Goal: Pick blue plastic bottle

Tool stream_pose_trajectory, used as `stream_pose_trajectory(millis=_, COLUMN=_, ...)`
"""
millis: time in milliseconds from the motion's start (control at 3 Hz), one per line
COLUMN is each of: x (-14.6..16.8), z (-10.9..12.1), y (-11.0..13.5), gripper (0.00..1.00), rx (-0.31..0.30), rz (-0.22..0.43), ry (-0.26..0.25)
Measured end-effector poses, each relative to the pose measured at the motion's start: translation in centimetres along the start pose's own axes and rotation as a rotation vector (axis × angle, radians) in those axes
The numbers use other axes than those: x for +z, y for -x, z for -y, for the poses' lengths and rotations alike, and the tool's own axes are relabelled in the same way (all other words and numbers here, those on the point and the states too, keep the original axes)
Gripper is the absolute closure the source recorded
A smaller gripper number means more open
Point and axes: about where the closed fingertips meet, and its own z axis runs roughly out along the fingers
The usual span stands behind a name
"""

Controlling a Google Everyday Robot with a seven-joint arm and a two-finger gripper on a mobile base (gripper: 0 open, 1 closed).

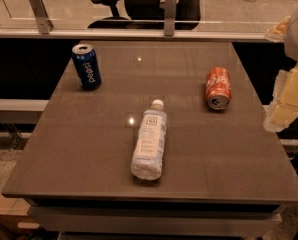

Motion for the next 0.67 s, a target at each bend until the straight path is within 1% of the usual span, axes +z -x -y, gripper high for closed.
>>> stream_pose_trajectory(millis=333, x=0.00, z=0.00, y=0.00, gripper=0.00, rx=0.000, rz=0.000, ry=0.000)
stream_pose_trajectory(millis=667, x=-0.21, z=-0.02, y=0.31, gripper=0.00, rx=0.021, rz=-0.001, ry=-0.007)
